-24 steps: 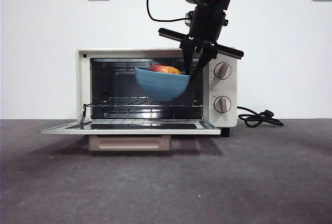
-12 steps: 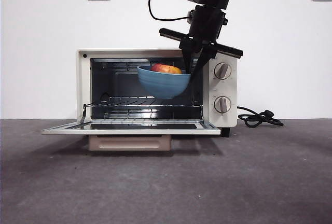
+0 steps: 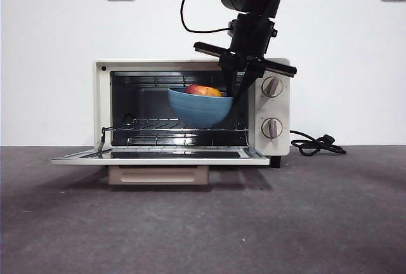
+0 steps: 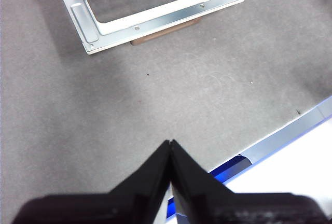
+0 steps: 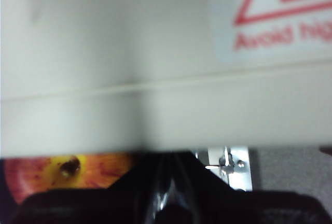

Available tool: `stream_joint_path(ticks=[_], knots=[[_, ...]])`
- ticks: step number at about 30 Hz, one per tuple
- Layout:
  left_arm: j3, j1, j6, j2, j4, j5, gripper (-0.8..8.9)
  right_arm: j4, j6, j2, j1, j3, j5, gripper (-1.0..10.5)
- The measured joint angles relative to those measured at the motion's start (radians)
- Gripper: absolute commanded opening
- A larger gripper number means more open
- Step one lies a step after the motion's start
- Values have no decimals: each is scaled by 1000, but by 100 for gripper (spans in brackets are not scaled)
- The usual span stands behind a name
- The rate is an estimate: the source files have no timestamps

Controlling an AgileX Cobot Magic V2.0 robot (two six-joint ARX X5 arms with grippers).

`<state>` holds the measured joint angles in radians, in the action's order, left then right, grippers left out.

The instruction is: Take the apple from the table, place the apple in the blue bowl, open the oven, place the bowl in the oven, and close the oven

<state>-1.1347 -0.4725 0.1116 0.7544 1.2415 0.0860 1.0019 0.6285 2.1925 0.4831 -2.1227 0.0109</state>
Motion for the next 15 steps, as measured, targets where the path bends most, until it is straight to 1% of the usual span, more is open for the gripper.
stream_joint_path(ticks=[5, 7, 8, 9, 15], knots=[[0, 0, 0, 0, 0, 0, -5, 0, 0, 0, 0, 0, -3, 23], [0, 0, 0, 0, 0, 0, -5, -2, 0, 0, 0, 0, -3, 162], [0, 0, 0, 0, 0, 0, -5, -4, 0, 0, 0, 0, -3, 218], [0, 0, 0, 0, 0, 0, -5, -5, 0, 0, 0, 0, -5, 247], [0, 0, 0, 0, 0, 0, -5, -5, -2, 0, 0, -2, -29, 250]])
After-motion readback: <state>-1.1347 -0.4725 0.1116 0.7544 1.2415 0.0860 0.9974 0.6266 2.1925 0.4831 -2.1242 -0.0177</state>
